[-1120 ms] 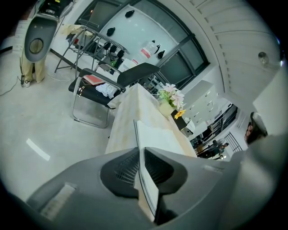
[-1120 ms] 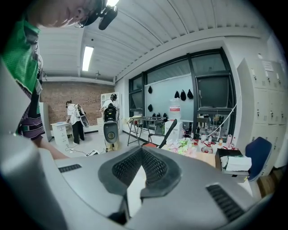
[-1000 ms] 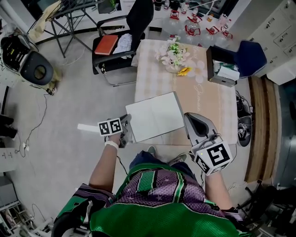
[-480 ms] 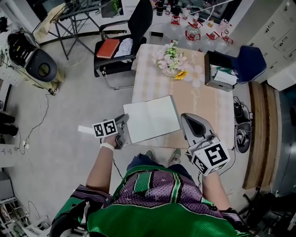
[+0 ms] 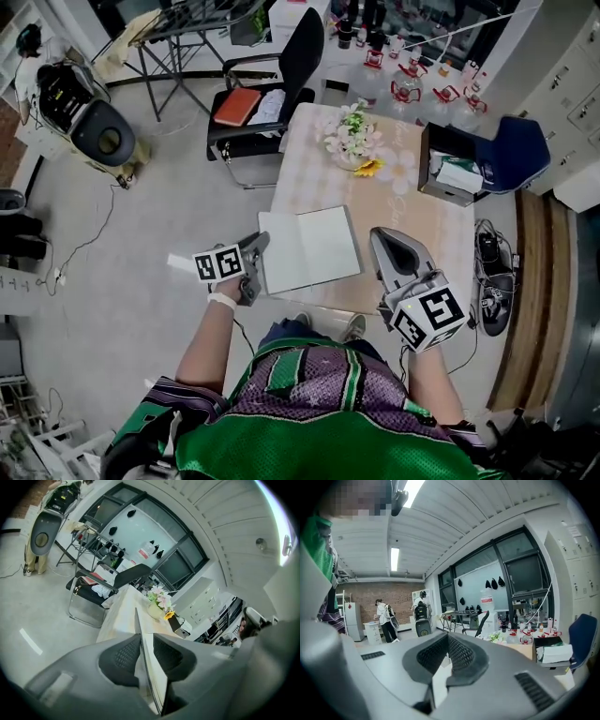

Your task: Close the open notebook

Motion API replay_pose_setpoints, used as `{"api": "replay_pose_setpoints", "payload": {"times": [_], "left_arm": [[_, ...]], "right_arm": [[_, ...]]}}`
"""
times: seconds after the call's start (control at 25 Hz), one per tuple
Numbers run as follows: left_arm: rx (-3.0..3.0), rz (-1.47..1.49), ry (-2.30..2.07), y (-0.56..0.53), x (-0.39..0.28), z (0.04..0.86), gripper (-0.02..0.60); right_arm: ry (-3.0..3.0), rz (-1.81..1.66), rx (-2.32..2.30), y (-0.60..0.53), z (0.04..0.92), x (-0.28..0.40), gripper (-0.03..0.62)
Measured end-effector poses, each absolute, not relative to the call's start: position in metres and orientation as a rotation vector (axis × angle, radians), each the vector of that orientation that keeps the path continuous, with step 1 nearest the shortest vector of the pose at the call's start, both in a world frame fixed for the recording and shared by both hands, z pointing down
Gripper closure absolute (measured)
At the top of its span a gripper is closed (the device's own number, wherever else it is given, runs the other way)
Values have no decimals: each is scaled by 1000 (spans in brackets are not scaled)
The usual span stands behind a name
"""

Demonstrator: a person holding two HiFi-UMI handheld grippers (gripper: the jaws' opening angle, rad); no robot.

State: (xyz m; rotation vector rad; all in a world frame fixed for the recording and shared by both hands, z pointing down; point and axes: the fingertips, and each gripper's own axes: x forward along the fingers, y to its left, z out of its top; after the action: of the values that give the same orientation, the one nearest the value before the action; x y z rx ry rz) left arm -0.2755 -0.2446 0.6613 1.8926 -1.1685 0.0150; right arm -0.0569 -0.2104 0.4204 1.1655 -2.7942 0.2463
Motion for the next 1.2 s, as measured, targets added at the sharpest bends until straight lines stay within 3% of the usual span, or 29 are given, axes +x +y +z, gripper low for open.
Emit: {"api": "replay_pose_setpoints", "payload": {"times": [1.2], "left_arm": [[1968, -98, -1102, -269, -194, 623, 494]], "right_arm": [[-2818, 256, 1185, -217, 409, 8, 594]]}}
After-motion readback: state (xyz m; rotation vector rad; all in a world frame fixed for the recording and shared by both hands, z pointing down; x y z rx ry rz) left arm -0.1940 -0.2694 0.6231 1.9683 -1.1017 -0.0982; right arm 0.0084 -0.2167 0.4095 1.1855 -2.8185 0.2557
